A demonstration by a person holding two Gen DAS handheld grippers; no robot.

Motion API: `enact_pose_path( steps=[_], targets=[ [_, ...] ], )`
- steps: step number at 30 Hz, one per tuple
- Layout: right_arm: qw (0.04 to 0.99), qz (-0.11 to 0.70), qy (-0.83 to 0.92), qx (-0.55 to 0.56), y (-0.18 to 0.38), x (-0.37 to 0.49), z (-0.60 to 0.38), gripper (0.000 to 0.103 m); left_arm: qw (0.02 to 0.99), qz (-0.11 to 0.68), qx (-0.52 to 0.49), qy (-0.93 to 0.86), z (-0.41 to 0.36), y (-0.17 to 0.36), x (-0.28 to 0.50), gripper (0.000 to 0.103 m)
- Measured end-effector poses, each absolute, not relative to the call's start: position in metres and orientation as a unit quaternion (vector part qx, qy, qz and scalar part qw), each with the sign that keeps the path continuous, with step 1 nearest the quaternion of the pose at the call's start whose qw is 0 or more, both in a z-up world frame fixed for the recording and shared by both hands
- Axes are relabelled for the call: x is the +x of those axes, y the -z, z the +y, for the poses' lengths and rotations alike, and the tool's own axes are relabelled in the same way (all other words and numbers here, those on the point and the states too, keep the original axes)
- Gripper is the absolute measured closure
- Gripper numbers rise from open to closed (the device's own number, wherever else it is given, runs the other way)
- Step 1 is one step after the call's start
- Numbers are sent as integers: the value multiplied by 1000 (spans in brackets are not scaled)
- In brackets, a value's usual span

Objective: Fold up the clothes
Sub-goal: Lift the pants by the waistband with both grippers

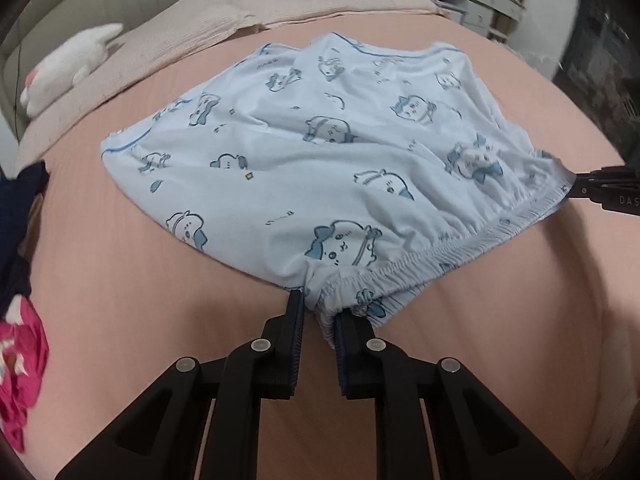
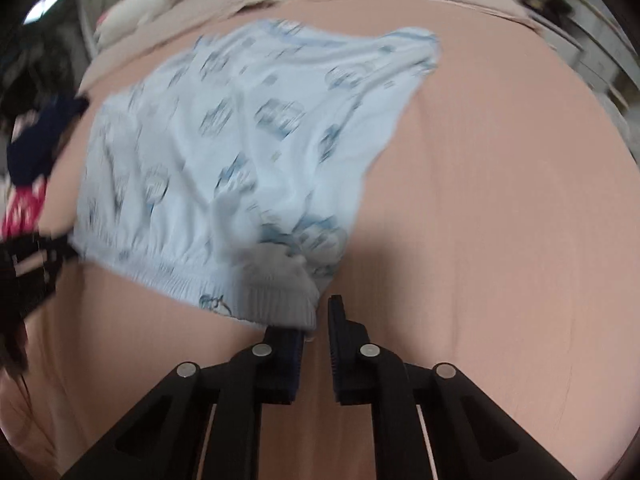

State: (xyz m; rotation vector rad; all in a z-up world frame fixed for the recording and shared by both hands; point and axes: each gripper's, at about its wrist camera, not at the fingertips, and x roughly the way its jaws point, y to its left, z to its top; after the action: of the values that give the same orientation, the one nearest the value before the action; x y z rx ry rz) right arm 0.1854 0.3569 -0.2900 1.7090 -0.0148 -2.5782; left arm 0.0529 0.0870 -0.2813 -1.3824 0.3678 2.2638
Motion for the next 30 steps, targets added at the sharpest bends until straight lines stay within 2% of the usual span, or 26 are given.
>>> enact_pose_path(
  steps=[2, 4, 7, 10, 12, 18, 20, 23, 25, 28, 30],
  targets=[
    [6, -19, 847, 532, 278, 194, 363, 96, 238, 109, -508, -821, 86, 278, 50, 88],
    [11, 0, 855, 519, 269, 197, 355, 96, 252, 85, -514, -815, 84, 278, 49, 88],
    [24, -19, 831, 556, 284, 176, 370, 96, 254, 92, -526, -807, 92, 292, 56, 88],
    [23, -19, 832, 554, 283, 172, 375, 98, 253, 141, -508, -811, 105, 285, 64, 98],
    [18, -14, 841, 541, 276, 175, 376, 100, 249, 141, -488, -825, 104, 263, 61, 99],
    [74, -37, 908, 411, 146, 135, 392, 100, 296, 118, -379, -869, 96, 130, 59, 99],
    [87, -49, 915, 391, 124, 124, 402, 101, 314, 98, -358, -874, 90, 96, 62, 99],
    [118, -125, 910, 378, 104, 127, 429, 100, 337, 62, -341, -875, 79, 59, 68, 99],
    [135, -136, 920, 341, 64, 144, 434, 100, 355, 53, -317, -878, 72, 31, 77, 99],
    [147, -95, 947, 270, -2, 130, 434, 100, 371, 39, -287, -882, 74, -10, 67, 99],
    [138, -74, 955, 252, -32, 130, 432, 100, 368, 20, -309, -877, 73, -2, 46, 99]
  ],
)
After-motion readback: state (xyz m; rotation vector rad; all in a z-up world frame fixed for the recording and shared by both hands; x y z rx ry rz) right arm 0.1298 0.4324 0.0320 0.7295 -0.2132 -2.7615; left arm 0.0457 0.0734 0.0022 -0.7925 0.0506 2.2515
